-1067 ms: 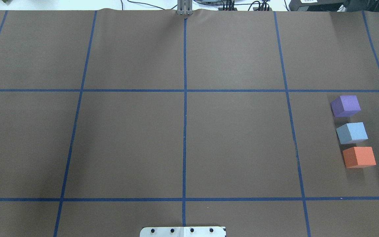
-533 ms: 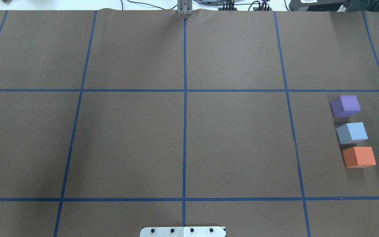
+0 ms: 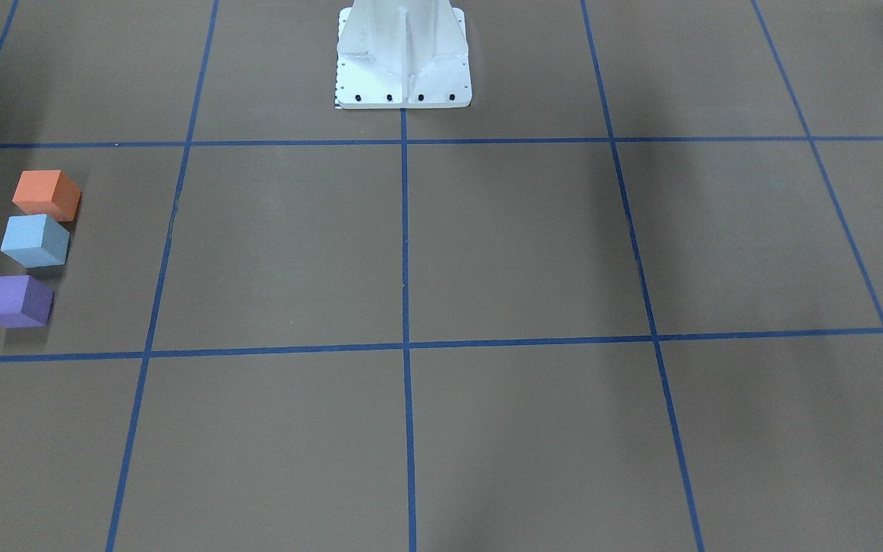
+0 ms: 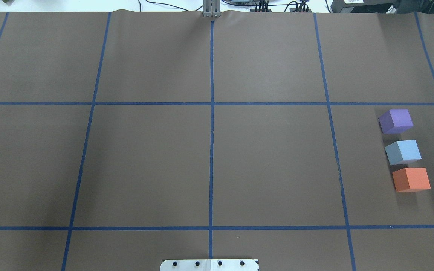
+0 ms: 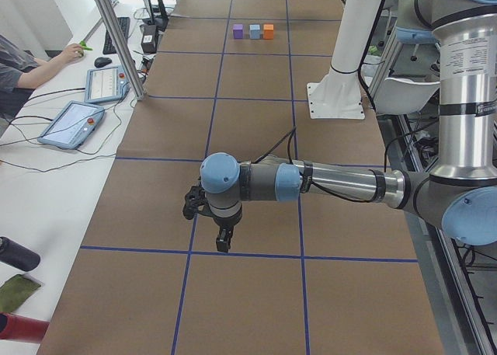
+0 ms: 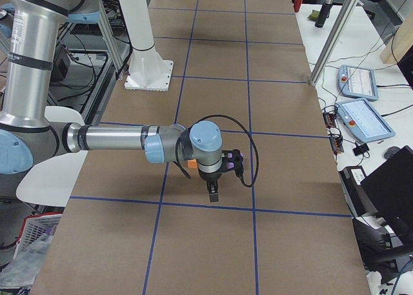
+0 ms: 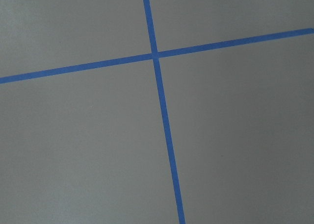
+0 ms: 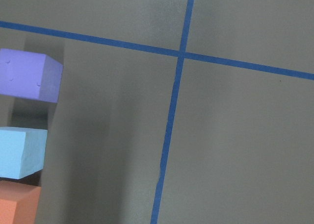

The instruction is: Place blue block between orange and purple blocks

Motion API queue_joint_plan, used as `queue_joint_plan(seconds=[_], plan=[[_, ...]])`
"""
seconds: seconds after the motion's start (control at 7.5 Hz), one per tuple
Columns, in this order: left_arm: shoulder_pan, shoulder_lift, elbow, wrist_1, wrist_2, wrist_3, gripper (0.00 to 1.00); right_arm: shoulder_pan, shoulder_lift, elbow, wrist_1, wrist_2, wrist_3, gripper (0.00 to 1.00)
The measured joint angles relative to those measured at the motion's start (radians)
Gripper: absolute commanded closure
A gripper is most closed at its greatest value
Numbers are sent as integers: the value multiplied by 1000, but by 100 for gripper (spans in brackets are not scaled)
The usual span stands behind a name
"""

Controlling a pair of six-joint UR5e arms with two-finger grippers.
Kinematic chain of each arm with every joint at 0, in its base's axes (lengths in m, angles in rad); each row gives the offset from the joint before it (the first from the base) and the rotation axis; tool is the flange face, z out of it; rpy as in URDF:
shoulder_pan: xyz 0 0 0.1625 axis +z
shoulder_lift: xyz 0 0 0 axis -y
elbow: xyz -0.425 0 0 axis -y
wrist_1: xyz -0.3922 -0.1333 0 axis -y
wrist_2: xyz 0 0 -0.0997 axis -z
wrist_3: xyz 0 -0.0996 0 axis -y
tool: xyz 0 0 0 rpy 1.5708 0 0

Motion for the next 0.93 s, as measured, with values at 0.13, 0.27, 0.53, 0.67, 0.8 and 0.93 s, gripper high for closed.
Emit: queue_joint_plan(seconds=[0.13,0.27,0.53,0.67,0.8,0.93], plan=[[0,0,0,0,0,0,0,0,1,1,0,0,0,0],[0,2,0,0,0,0,0,0,2,4,1,0,1,0],[-1,8,0,0,0,1,0,-6,4,9,1,2,4,0],[0,8,-1,0,0,1,0,-11,6,11,6,3,16,0],[0,9,-1,0,0,1,0,-18,8,14,20,3,37,0],[0,9,-1,0,0,1,0,-26,8,16,39,3,57,0]])
